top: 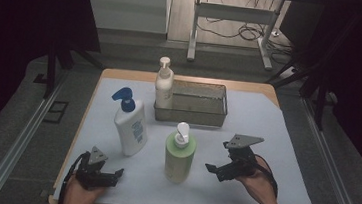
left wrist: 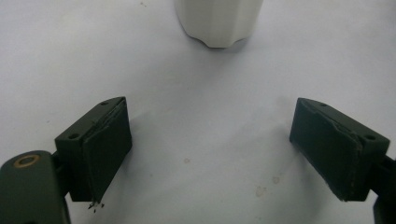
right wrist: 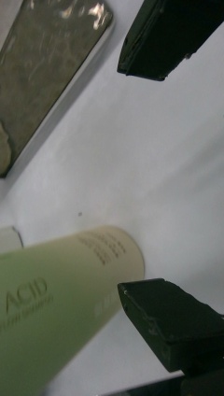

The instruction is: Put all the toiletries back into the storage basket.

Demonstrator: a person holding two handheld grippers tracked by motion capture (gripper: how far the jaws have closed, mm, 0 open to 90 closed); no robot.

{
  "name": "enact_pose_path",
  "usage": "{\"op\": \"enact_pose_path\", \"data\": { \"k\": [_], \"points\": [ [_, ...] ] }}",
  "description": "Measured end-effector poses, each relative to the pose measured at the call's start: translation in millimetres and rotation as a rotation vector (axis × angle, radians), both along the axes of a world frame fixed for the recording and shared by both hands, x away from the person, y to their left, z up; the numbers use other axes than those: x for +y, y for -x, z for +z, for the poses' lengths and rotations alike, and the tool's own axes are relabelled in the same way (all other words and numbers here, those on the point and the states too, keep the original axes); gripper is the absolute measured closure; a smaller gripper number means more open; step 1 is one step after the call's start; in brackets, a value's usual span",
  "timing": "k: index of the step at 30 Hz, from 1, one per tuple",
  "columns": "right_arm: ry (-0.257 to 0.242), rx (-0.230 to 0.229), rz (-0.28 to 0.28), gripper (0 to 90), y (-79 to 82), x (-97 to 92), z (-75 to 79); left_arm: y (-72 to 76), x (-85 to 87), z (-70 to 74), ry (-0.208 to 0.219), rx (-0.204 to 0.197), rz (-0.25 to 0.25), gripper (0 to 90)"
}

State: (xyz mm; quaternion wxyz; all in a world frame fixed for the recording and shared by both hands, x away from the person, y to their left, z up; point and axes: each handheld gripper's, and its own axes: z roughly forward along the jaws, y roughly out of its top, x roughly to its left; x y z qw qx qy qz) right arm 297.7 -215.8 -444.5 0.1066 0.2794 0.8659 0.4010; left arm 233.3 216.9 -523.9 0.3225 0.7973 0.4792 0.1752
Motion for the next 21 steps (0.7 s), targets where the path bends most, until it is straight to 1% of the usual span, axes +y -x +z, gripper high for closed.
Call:
{"op": "enact_pose_path", "data": {
  "k": [1,2,3,4,6,7,8,13,16,17,18,21],
  "points": [
    [-0.001,-0.006,0.019,0.0,3.2,4.0,0.4,0.0,0.0,0.0,0.000,0.000,0.000,12.4],
    [-0.001,-0.006,0.019,0.0,3.2,4.0,0.4,0.0,0.0,0.0,0.000,0.000,0.000,12.3],
    [-0.004,-0.007,0.044,0.0,5.7,7.9,0.5,0.0,0.0,0.0,0.000,0.000,0.000,12.4],
    [-0.005,-0.007,0.053,0.0,6.7,9.7,0.3,0.0,0.0,0.0,0.000,0.000,0.000,12.4],
    [-0.007,-0.004,0.060,0.0,7.5,11.4,-0.1,0.0,0.0,0.0,0.000,0.000,0.000,12.4],
    [-0.019,0.005,0.073,0.0,9.2,14.7,-1.2,0.0,0.0,0.0,0.000,0.000,0.000,12.3],
    [-0.019,0.005,0.073,0.0,9.2,14.7,-1.2,0.0,0.0,0.0,0.000,0.000,0.000,12.4],
    [-0.045,0.025,0.114,0.0,13.0,23.2,-4.9,0.0,0.0,0.0,0.000,0.000,0.000,12.4],
    [-0.049,0.030,0.126,0.0,14.2,26.1,-6.3,0.0,0.0,0.0,0.000,0.000,0.000,12.4],
    [-0.054,0.041,0.132,0.0,15.8,28.8,-8.0,0.0,0.0,0.0,0.000,0.000,0.000,12.4],
    [-0.054,0.041,0.132,0.0,15.8,28.8,-8.0,0.0,0.0,0.0,0.000,0.000,0.000,12.4],
    [-0.070,0.050,0.155,0.0,19.6,35.0,-12.0,0.0,-0.1,0.0,0.000,0.000,0.000,12.4]
  ]
}}
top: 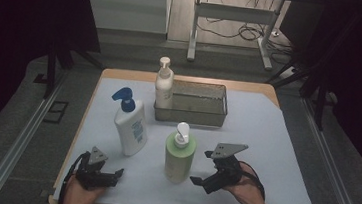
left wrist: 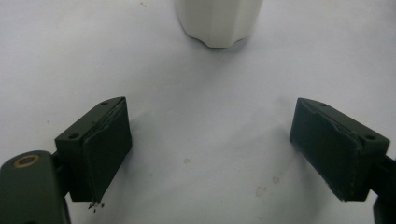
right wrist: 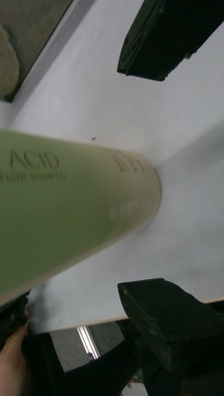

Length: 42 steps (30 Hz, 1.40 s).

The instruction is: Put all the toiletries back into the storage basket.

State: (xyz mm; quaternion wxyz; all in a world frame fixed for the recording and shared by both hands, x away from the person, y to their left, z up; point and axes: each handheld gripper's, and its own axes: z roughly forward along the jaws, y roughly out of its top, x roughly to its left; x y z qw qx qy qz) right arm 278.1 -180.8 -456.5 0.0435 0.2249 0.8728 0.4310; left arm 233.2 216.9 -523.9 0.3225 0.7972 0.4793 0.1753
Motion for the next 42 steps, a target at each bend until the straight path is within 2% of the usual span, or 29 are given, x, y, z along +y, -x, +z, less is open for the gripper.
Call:
{"op": "enact_pose_path", "data": {
  "k": [7,12,15,19,24,30,37,41,42],
  "points": [
    [-0.013,0.018,-0.013,1.5,0.2,10.4,-2.7,0.0,0.0,0.0,0.000,0.000,0.000,12.4],
    [0.002,-0.015,-0.024,2.3,1.4,22.4,-3.4,0.0,0.0,0.0,0.000,0.000,0.000,12.4],
    [-0.002,-0.052,-0.037,2.3,3.9,30.5,-2.1,0.0,0.0,0.0,0.000,0.000,0.000,12.4],
    [-0.010,-0.072,-0.049,2.0,5.0,35.0,1.2,-0.1,0.0,0.1,0.000,0.001,0.000,12.3],
    [-0.025,-0.081,-0.063,2.0,4.7,41.7,7.0,-0.1,0.0,0.1,0.000,0.001,0.000,12.4],
    [-0.020,-0.106,-0.073,2.0,2.9,50.0,12.1,-0.1,0.0,0.1,0.001,0.001,0.000,12.4],
    [-0.017,-0.112,-0.073,2.1,0.1,62.4,16.4,-0.1,0.0,0.1,0.001,0.001,0.000,12.4],
    [-0.012,-0.121,-0.072,5.0,-0.5,66.9,16.3,-0.1,0.0,0.1,0.001,0.001,0.000,12.4],
    [-0.011,-0.128,-0.083,9.3,0.0,67.1,16.4,-0.1,0.1,0.1,0.001,0.001,0.000,12.3]
  ]
}}
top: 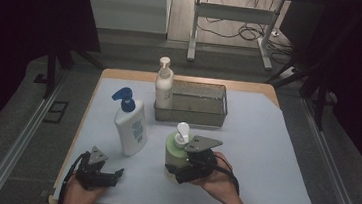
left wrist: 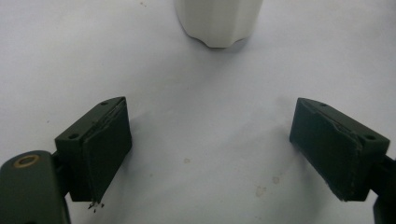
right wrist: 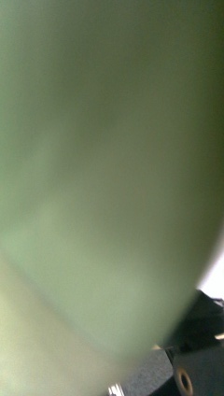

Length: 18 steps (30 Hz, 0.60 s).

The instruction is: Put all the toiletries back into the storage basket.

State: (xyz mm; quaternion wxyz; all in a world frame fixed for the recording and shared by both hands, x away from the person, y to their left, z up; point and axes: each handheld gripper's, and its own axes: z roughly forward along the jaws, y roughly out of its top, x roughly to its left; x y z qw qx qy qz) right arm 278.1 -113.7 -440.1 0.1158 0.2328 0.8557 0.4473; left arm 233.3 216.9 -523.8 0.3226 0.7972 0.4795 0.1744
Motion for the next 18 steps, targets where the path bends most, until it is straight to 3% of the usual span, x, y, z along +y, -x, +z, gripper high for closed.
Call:
{"op": "enact_pose_path", "data": {
  "k": [7,18],
  "points": [
    [0.011,-0.011,-0.018,12.1,1.8,-1.0,1.9,0.0,-0.2,-0.1,0.002,-0.001,0.001,12.4],
    [0.045,0.014,-0.021,12.4,1.0,-0.9,7.2,0.0,-0.1,0.0,0.002,-0.001,0.001,12.4]
  ]
}}
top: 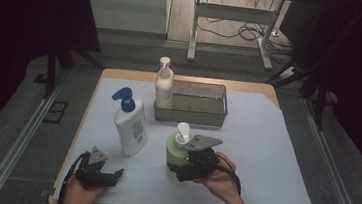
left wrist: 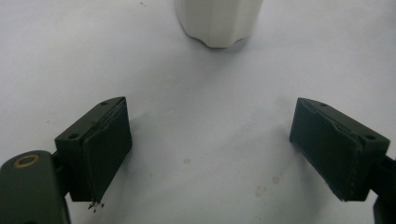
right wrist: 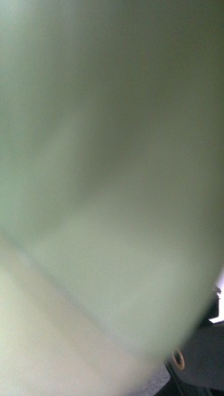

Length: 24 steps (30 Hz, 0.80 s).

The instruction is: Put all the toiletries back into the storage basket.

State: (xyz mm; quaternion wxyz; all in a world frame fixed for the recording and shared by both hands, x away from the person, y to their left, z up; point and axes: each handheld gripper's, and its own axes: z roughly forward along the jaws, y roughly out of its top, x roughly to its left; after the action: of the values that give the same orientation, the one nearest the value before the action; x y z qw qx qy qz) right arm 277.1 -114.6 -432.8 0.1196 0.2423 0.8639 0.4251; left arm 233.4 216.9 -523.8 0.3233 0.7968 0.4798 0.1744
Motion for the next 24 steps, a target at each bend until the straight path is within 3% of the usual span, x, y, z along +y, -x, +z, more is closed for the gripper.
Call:
{"op": "enact_pose_path", "data": {
  "k": [9,24],
  "points": [
    [-0.010,0.016,-0.016,12.4,-5.4,-6.9,11.5,0.0,0.0,0.1,0.000,0.001,0.000,12.3],
    [-0.014,-0.013,-0.072,12.5,-25.9,-17.1,38.9,-0.1,0.0,0.0,0.000,0.000,0.000,12.3]
  ]
}}
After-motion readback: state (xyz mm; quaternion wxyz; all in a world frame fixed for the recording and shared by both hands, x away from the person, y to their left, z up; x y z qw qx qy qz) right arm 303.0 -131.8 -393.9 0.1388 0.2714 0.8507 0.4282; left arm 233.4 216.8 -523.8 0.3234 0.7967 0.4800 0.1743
